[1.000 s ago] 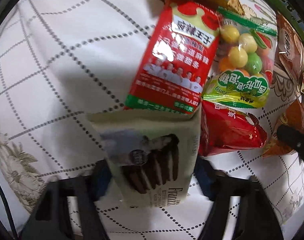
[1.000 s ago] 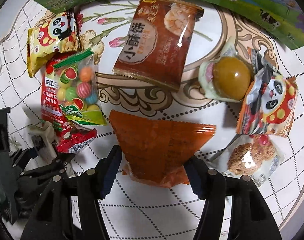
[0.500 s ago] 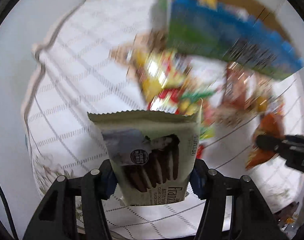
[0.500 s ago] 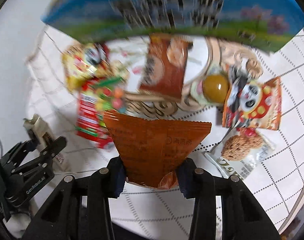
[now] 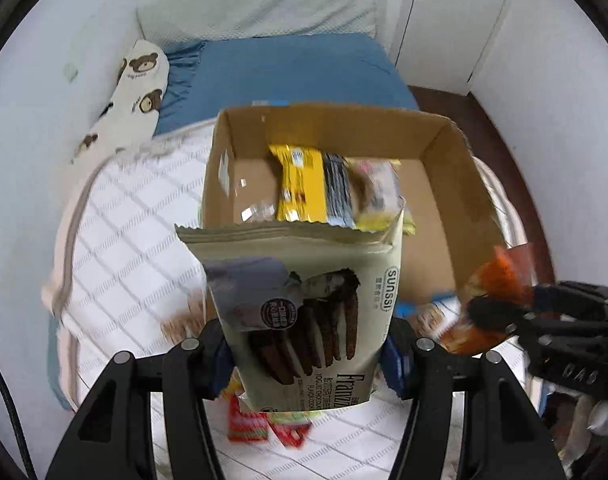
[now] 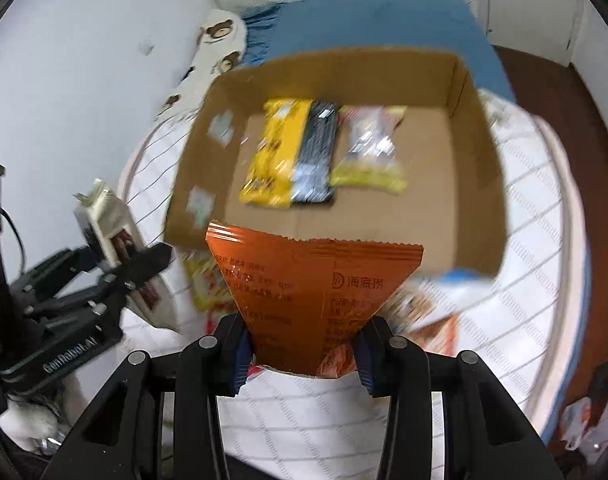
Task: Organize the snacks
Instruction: 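Carry both held packs over the box and lower them inside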
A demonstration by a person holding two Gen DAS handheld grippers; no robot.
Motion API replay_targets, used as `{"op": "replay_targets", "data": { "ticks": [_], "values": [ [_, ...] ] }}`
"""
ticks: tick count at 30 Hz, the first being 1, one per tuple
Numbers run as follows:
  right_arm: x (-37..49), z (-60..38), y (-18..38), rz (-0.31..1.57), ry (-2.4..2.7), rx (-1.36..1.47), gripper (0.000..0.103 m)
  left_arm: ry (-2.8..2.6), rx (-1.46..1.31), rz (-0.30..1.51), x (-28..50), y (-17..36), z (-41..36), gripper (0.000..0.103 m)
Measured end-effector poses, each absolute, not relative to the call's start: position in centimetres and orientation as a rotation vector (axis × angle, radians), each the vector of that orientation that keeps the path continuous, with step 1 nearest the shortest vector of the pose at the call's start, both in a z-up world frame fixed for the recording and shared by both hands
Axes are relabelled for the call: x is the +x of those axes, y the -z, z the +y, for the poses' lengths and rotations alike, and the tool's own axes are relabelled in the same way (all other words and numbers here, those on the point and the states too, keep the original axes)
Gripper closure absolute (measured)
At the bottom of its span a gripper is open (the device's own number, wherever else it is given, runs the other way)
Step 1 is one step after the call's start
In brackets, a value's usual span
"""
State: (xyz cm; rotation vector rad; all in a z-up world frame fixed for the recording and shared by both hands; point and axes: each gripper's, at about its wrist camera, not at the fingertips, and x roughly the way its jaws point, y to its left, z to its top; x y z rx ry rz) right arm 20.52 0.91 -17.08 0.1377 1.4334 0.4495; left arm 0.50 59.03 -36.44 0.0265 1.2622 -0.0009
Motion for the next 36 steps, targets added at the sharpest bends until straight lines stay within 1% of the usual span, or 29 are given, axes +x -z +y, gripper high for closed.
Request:
{"op": "replay_targets", "data": {
  "ticks": [4,9,14,23,28,29,30,31,32,33,34,36],
  "values": [
    [26.1,-0.5,18.3,1.460,-0.382,0.129,0.058,-0.033,0.058,1.309,5.9,37.6,60.2,0.047],
    [32.0,-1.5,21.4,1.514,-0.316,0.085,0.058,-0.075,0.064,1.386,12.0,41.1,61.8,0.046],
    [36.1,-1.7,23.9,1.574,-0.277,0.029,0.058,-0.116,0.090,1.465,16.3,44.7,62.7,0.046],
    [40.1,-0.9,28.4,1.605,-0.243,-0.031,0.058,-0.129,0.119,1.546,19.8,48.7,63.8,0.045],
    [41.4,-0.2,30.5,1.619,-0.229,-0.038,0.057,-0.125,0.117,1.581,20.1,49.7,64.0,0.045],
    [41.5,-0.1,30.9,1.623,-0.223,-0.039,0.057,-0.125,0.102,1.589,20.1,49.8,64.1,0.043],
    [41.6,0.0,31.2,1.631,-0.220,-0.040,0.053,-0.130,0.088,1.592,20.0,49.8,64.2,0.039],
    [41.7,0.0,31.6,1.637,-0.220,-0.039,0.040,-0.127,0.078,1.593,20.1,49.8,64.3,0.038],
    [41.8,0.1,31.8,1.643,-0.221,-0.036,0.034,-0.116,0.065,1.592,20.1,49.6,64.2,0.033],
    [41.9,0.2,31.9,1.640,-0.218,-0.034,0.019,-0.108,0.049,1.591,20.2,49.5,64.2,0.028],
    [42.0,0.3,32.0,1.637,-0.219,-0.030,0.016,-0.111,0.033,1.590,20.1,49.4,64.1,0.027],
    [41.9,0.4,32.0,1.639,-0.217,-0.021,0.012,-0.112,0.018,1.583,20.0,49.2,64.0,0.023]
  ]
}}
